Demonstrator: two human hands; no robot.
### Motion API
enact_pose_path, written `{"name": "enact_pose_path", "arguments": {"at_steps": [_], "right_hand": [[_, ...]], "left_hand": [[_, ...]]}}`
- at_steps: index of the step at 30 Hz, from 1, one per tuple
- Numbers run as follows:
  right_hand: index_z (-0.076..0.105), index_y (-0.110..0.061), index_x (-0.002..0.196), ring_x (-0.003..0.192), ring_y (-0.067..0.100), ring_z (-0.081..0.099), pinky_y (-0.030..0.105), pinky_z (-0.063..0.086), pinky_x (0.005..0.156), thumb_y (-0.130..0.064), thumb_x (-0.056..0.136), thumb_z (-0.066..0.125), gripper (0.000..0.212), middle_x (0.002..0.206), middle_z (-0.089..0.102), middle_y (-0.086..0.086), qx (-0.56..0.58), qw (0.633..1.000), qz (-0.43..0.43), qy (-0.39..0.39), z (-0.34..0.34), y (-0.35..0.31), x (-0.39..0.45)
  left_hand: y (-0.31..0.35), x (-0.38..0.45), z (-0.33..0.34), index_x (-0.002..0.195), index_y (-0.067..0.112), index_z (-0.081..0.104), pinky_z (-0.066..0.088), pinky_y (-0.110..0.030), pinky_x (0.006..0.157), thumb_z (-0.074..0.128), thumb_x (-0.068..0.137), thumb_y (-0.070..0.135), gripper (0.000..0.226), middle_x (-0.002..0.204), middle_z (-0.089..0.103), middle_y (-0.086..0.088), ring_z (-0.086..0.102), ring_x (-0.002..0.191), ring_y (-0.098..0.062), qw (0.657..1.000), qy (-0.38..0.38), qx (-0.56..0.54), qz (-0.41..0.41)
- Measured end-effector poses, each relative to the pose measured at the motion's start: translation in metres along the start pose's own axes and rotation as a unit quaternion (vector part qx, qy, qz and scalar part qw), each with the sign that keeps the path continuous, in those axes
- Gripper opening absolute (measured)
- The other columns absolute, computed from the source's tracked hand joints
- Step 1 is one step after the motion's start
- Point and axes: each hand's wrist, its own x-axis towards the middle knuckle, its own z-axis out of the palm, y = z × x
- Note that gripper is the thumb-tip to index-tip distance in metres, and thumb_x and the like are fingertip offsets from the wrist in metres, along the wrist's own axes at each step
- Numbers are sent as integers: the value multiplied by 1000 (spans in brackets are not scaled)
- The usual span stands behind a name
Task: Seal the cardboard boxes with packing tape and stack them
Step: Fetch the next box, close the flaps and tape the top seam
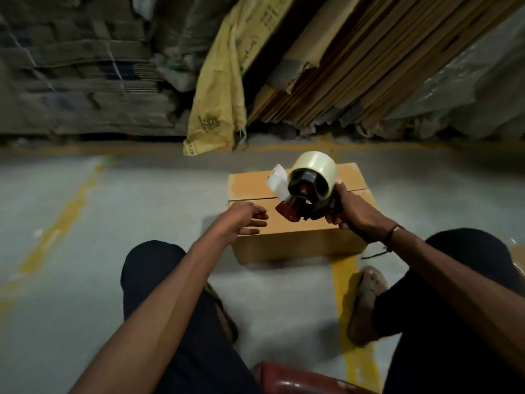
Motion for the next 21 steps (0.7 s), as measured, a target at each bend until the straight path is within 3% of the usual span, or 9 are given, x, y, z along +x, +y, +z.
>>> {"name": "enact_pose_path", "arguments": {"at_steps": [3,6,9,13,17,21], "right_hand": [[73,-15,93,61,20,44,31,34,51,-84,93,12,93,75,66,9,42,999,-3,-6,6,3,7],[68,-13,84,58,17,36,31,28,51,-82,95,13,89,69,57,6,86,996,-6,-32,7,-1,19],[63,1,92,55,15,34,30,27,49,-79,98,12,95,68,55,6,87,995,-18,-44,7,-6,33],[67,4,102,55,14,36,28,29,48,-77,98,10,99,69,57,6,85,996,-12,-41,9,-10,49],[70,-1,101,53,12,35,28,30,49,-76,99,9,96,66,56,1,96,995,-5,-41,16,-11,60],[68,3,106,53,12,35,26,30,48,-72,101,9,96,67,56,2,97,995,1,-35,17,-11,63]], "left_hand": [[-2,6,9,125,1,65,58,-41,87,48,110,22,31,122,74,-16,72,111,-30,996,-40,-66,-34],[-5,14,24,127,2,66,59,-42,87,55,105,43,48,121,75,-15,72,108,-30,984,-106,-125,-68],[-3,21,30,126,3,66,57,-42,87,56,101,50,54,120,72,-18,71,105,-30,956,-178,-225,-63],[-1,31,28,126,-2,62,57,-43,85,57,101,50,58,111,68,-21,70,93,-32,905,-191,-372,-78],[4,36,24,104,-4,70,61,-39,77,48,105,23,35,101,66,-21,66,87,-29,883,-166,-434,-64],[10,36,23,120,-9,58,64,-35,70,36,102,-4,29,93,68,-22,62,86,-28,880,-160,-440,-79]]}}
